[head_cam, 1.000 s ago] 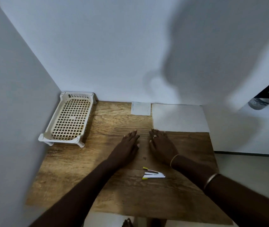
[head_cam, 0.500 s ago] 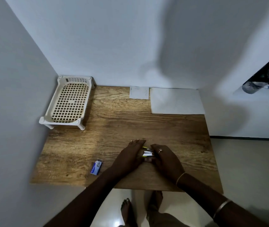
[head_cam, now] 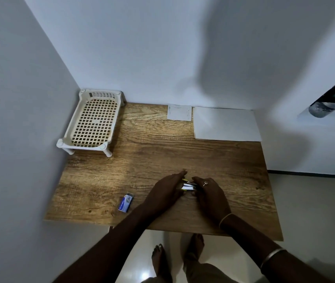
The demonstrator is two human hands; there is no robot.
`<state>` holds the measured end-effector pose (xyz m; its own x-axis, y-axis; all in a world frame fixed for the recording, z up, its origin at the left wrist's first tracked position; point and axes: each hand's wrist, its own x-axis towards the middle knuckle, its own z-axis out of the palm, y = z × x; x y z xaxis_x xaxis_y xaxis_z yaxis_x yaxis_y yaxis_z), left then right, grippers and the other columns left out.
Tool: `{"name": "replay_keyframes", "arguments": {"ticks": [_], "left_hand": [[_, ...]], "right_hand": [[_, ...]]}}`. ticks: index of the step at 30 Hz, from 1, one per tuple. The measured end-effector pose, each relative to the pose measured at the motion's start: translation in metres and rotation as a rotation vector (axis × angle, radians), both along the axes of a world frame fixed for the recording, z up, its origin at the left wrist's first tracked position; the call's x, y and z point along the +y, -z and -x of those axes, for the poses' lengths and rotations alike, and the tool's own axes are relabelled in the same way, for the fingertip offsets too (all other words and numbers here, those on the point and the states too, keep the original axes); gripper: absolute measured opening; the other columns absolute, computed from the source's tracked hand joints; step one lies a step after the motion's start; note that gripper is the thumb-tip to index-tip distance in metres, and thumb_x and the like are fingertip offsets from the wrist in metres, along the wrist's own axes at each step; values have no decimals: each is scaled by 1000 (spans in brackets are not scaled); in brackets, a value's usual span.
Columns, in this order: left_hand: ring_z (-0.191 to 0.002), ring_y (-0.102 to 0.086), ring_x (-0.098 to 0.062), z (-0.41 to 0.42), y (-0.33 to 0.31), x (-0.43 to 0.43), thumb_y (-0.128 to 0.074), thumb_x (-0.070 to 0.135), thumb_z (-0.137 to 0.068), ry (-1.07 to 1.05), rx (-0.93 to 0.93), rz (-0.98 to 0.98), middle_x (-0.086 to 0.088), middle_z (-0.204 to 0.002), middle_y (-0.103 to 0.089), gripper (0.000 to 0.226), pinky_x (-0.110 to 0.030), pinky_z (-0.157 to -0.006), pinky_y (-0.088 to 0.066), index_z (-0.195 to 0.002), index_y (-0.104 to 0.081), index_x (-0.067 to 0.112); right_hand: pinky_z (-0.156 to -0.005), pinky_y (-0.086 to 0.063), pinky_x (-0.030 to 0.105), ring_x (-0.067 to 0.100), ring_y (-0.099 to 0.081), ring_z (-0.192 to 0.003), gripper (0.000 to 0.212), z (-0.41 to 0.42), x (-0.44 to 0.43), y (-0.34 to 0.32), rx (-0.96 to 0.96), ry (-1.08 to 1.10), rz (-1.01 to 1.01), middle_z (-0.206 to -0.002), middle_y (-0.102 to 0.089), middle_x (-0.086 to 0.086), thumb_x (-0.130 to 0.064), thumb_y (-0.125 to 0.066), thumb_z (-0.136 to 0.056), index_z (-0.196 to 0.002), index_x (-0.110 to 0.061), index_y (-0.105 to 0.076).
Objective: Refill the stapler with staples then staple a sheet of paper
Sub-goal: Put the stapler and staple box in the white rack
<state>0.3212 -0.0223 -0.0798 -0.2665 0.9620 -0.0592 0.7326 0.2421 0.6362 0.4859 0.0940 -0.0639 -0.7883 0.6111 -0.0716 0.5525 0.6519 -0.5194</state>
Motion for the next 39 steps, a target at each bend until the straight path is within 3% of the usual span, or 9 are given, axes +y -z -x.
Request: {"name": "replay_keyframes", "arguments": {"ticks": [10, 14, 18, 22, 30, 33, 36, 39], "left_hand": [[-128, -54, -19, 32, -8, -59, -68, 22, -94, -114, 4, -59, -6, -143, -56, 67, -20, -100, -37, -154, -38, 18], [-126, -56, -17, 50, -19, -107, -67, 24, -95, -245, -12, -72, -4, -141, -58, 63, -18, -101, -37, -152, -41, 18], [-126, -56, -22, 64, -32, -146, -67, 12, -94, -343, -19, -72, -9, -141, -59, 58, -16, -103, -36, -148, -47, 12], [-129, -56, -23, 77, -37, -167, -71, 5, -89, -370, -20, -50, -8, -142, -59, 62, -37, -108, -46, -147, -50, 12], [-127, -56, -19, 76, -15, -187, -74, 11, -88, -355, 12, 14, -2, -140, -59, 64, -31, -103, -47, -146, -50, 19], [-126, -55, -20, 74, -12, -187, -75, 17, -85, -353, 10, 28, -4, -140, -57, 64, -28, -102, -47, -145, -51, 16], [-129, -51, -24, 70, -12, -181, -83, 30, -78, -341, 40, 67, -7, -141, -55, 74, -31, -105, -45, -143, -53, 12], [-110, -59, -29, 64, -15, -169, -77, 31, -79, -321, 165, 64, -9, -120, -65, 50, -39, -89, -51, -124, -66, 11]], "right_hand": [[-95, -50, 37, 29, -65, -112, 50, 44, -35, 1, 121, -147, -1, -122, -69, 12, -5, -70, -85, -134, -9, -61], [-90, -53, 39, 31, -66, -108, 53, 76, -63, 0, 157, -267, 27, -119, -69, 12, -6, -69, -85, -136, -12, -59], [-92, -52, 40, 34, -64, -111, 52, 107, -94, -2, 175, -345, 51, -123, -68, 14, -13, -68, -88, -139, -13, -57], [-96, -49, 38, 31, -61, -116, 48, 126, -118, -2, 170, -379, 77, -129, -66, 12, -20, -62, -95, -142, -17, -54], [-87, -49, 39, 30, -62, -106, 46, 128, -133, 7, 94, -429, 85, -116, -68, 10, -34, -61, -94, -138, -23, -57], [-78, -50, 38, 32, -64, -98, 42, 127, -133, 6, 117, -422, 51, -104, -69, 12, -27, -67, -91, -133, -19, -62], [-77, -51, 39, 29, -62, -99, 43, 131, -134, 4, 99, -450, 34, -106, -71, 8, -20, -67, -89, -131, -23, -60], [-77, -49, 37, 27, -60, -101, 51, 134, -131, 2, 50, -491, 26, -107, -70, 8, -23, -67, -88, -137, -24, -55]]}}
